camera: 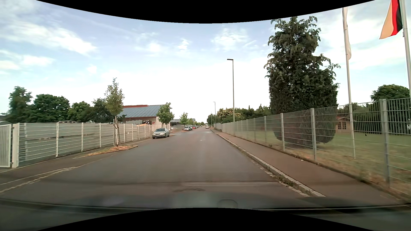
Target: Follow the waypoints while adhering to traffic rules and regulations
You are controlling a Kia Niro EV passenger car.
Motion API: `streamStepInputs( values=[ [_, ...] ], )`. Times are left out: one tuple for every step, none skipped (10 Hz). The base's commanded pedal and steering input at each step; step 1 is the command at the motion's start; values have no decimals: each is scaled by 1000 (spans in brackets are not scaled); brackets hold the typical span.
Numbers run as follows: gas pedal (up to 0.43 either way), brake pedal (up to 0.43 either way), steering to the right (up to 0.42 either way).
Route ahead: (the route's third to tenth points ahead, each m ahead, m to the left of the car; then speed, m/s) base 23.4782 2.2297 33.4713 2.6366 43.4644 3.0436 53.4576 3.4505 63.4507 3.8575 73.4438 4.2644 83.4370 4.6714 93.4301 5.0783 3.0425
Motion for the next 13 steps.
streamStepInputs(
  values=[
    [98,0,-23],
    [130,0,-25],
    [169,0,-26],
    [189,0,-27],
    [189,0,-28],
    [189,0,-28],
    [189,0,-25],
    [189,0,-22],
    [189,0,-21],
    [189,0,-20],
    [189,0,-19],
    [189,0,-15],
    [189,0,-15]
  ],
)
